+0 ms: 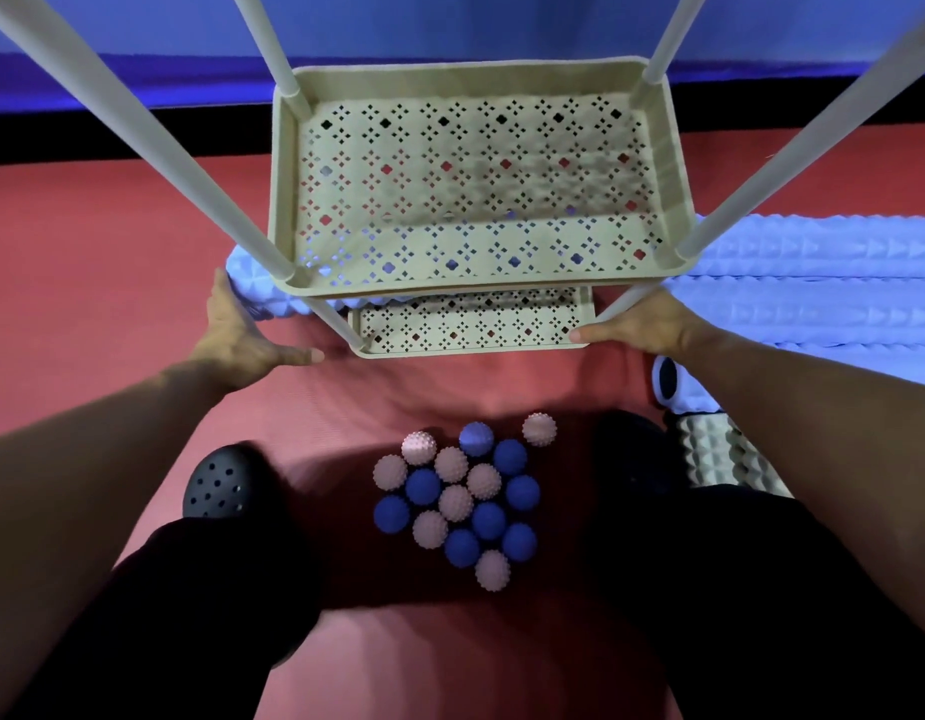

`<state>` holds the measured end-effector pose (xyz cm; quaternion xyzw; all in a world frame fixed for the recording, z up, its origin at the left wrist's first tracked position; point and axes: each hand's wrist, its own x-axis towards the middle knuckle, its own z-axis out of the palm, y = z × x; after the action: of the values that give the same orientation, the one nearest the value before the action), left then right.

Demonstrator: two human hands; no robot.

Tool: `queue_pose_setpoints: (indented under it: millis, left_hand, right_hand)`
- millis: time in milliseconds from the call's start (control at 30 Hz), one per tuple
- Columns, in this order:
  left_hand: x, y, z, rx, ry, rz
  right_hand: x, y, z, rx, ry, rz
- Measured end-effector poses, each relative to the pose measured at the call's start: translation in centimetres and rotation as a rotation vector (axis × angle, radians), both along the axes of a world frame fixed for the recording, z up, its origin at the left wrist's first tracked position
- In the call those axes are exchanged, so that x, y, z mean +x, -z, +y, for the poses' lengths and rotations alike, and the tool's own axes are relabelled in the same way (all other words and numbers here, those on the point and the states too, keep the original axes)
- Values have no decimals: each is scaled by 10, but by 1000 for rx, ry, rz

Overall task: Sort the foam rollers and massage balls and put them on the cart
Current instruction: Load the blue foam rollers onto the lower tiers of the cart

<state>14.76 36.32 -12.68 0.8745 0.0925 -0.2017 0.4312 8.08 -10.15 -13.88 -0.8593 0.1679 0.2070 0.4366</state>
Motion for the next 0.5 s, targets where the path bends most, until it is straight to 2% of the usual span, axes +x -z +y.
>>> queue_pose_setpoints:
  millis: [200,333,433,500]
  left_hand:
    - [6,1,-7,-88,2,-7]
    - [12,-3,-28,-42,130,-88]
    - [19,-10,-39,32,334,-60]
    - [20,-11,-40,97,400,-28]
  right_hand:
    - [-15,-4,-7,9,-7,-143]
    - [-26,-9,-13,32,39,-147]
    - [-28,-10,-16,44,44,-156]
    - [-27,-8,-17,58,31,-154]
